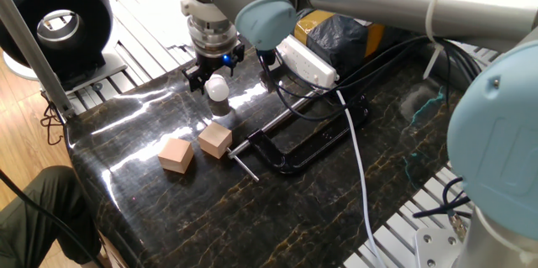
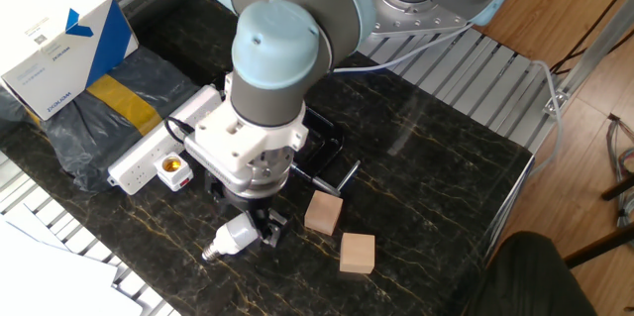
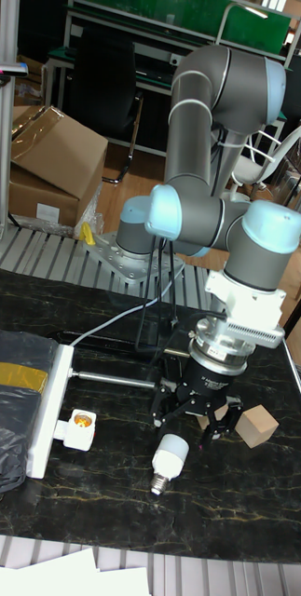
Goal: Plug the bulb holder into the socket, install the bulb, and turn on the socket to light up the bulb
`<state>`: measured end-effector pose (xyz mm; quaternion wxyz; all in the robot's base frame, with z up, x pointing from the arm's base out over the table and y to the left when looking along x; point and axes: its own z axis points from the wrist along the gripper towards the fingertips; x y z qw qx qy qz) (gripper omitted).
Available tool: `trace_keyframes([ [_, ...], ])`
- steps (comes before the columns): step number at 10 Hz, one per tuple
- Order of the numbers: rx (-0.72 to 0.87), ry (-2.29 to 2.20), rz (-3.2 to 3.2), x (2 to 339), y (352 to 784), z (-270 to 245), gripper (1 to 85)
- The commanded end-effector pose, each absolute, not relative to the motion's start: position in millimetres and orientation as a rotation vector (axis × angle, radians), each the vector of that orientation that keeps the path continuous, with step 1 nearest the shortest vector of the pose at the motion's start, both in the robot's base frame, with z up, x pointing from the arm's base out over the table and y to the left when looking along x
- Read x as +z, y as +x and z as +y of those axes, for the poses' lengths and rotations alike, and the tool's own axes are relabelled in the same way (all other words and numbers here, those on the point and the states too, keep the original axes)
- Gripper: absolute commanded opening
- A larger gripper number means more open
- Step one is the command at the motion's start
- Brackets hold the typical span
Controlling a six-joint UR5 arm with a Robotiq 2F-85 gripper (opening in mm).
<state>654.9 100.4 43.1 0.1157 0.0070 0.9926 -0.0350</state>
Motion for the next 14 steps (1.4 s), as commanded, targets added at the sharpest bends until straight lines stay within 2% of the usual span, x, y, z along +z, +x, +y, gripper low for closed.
trace_keyframes([
  [1,-0.123,0.02,2.897,38,661,99,72.7],
  [7,-0.144,0.011,2.875,26,669,96,72.7],
  [11,-0.199,0.001,3.014,15,631,86,72.0],
  [14,-0.204,-0.013,3.01,19,633,85,71.7],
])
